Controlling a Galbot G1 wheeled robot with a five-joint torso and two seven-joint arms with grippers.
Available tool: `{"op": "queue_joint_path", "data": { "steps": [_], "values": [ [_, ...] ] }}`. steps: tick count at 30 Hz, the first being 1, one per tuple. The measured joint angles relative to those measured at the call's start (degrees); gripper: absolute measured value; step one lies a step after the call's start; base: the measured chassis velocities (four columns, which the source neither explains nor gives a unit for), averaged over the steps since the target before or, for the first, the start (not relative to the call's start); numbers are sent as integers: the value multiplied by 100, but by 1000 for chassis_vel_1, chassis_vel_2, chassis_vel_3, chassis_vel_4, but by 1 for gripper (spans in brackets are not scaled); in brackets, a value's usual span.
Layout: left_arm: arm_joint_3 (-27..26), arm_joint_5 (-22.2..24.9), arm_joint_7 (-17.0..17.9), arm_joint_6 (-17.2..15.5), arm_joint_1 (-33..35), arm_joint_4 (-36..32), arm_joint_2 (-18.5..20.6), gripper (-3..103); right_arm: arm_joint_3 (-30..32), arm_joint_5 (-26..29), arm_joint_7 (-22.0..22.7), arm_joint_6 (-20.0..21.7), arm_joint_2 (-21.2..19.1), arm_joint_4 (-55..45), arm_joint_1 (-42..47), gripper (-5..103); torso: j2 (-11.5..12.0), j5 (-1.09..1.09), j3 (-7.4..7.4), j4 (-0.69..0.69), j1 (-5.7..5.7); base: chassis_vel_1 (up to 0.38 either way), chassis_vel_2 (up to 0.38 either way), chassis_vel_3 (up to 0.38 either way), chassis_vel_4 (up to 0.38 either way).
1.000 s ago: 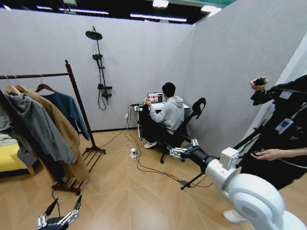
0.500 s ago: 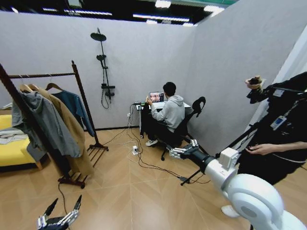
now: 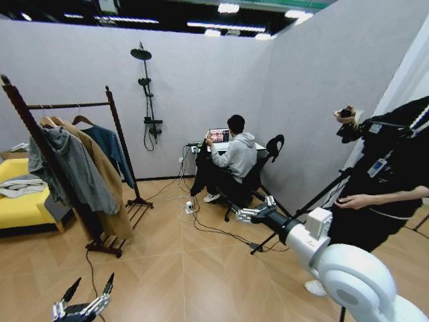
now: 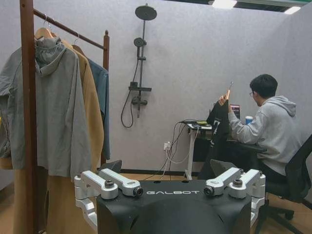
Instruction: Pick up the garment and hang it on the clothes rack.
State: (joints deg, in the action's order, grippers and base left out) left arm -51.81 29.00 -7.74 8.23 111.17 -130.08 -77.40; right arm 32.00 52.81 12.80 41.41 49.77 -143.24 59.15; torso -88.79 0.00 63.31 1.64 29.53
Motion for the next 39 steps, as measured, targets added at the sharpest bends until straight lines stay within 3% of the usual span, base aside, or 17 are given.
{"op": "queue_joint_path", "data": {
  "steps": [10,15,20,23,26,34,39],
  "values": [
    [0,0,0,0,0,0,0,100,61,-118,15,-64,105,0,256,100,0,0,0,0,0,0,0,0,0],
    [0,0,1,0,0,0,0,100,282,-587,29,-178,404,1,992,100,0,1,0,-2,0,0,0,0,0],
    [0,0,0,0,0,0,1,100,796,-1621,-144,-774,992,4,2097,100,0,1,0,2,-1,0,0,0,0],
    [0,0,0,0,0,0,0,100,952,-1841,-319,-951,1106,16,2158,100,0,0,-1,2,-2,0,0,0,0],
    [0,0,1,0,0,0,0,100,1308,-2266,-580,-1467,1410,688,2095,100,-1,2,0,-1,-1,0,0,0,0],
    [0,0,0,0,0,0,1,100,2044,-2527,-673,-1988,2152,1552,2259,100,-1,0,0,1,-1,0,0,0,0],
    [0,0,1,0,0,0,0,100,2227,-2564,-805,-2258,2374,1793,2337,100,-1,0,0,0,-1,0,0,0,0]
  ]
}}
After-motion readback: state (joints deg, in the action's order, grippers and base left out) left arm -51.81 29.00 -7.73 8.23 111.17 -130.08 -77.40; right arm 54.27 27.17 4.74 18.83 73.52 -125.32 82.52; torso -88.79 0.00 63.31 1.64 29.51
